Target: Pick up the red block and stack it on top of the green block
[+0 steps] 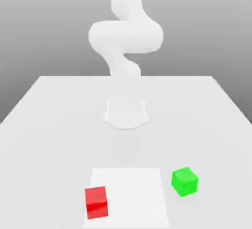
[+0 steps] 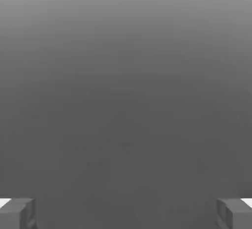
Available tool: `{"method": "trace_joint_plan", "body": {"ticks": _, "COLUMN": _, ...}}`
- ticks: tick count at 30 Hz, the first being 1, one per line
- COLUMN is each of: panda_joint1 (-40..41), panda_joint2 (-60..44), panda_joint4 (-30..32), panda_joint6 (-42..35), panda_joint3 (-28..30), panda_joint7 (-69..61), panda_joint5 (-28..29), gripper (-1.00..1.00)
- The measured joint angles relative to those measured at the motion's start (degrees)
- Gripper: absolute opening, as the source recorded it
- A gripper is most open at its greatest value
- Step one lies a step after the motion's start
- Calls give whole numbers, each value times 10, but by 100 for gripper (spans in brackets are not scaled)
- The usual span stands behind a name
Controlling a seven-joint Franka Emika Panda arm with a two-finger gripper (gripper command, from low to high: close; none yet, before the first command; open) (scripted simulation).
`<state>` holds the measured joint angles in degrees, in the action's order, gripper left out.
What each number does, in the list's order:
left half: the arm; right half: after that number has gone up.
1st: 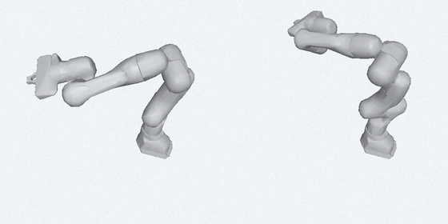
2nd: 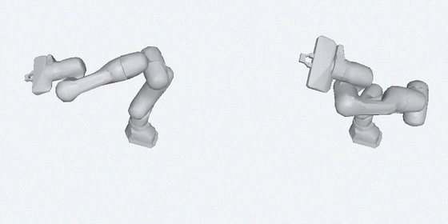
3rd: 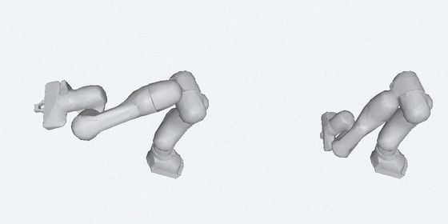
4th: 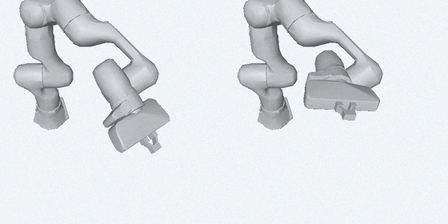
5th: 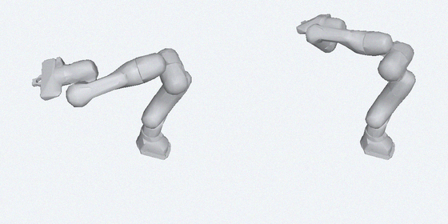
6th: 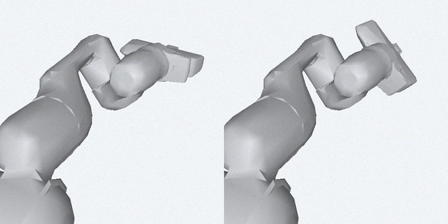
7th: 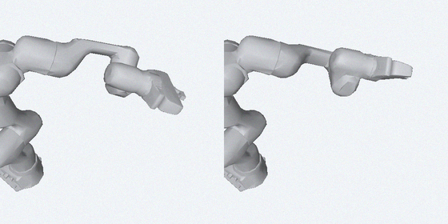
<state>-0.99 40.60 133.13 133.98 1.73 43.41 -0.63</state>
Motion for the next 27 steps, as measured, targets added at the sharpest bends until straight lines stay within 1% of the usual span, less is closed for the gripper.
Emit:
{"method": "trace_joint_plan", "body": {"ticks": 8, "panda_joint1": -24, "panda_joint2": -170, "panda_joint4": 44, "panda_joint6": 71, "panda_joint3": 49, "panda_joint7": -83, "panda_joint5": -26, "gripper": 0}}
{"method": "trace_joint_plan", "body": {"ticks": 15, "panda_joint1": -32, "panda_joint2": -316, "panda_joint4": 81, "panda_joint6": 132, "panda_joint3": 77, "panda_joint7": -153, "panda_joint5": -48, "gripper": 0}}
{"method": "trace_joint_plan", "body": {"ticks": 19, "panda_joint1": -24, "panda_joint2": -398, "panda_joint4": 102, "panda_joint6": 168, "panda_joint3": 84, "panda_joint7": -188, "panda_joint5": -52, "gripper": 0}}
{"method": "trace_joint_plan", "body": {"ticks": 23, "panda_joint1": -16, "panda_joint2": -479, "panda_joint4": 124, "panda_joint6": 204, "panda_joint3": 89, "panda_joint7": -211, "panda_joint5": -41, "gripper": 0}}
{"method": "trace_joint_plan", "body": {"ticks": 27, "panda_joint1": -2, "panda_joint2": -561, "panda_joint4": 119, "panda_joint6": 264, "panda_joint3": 72, "panda_joint7": -236, "panda_joint5": -64, "gripper": 0}}
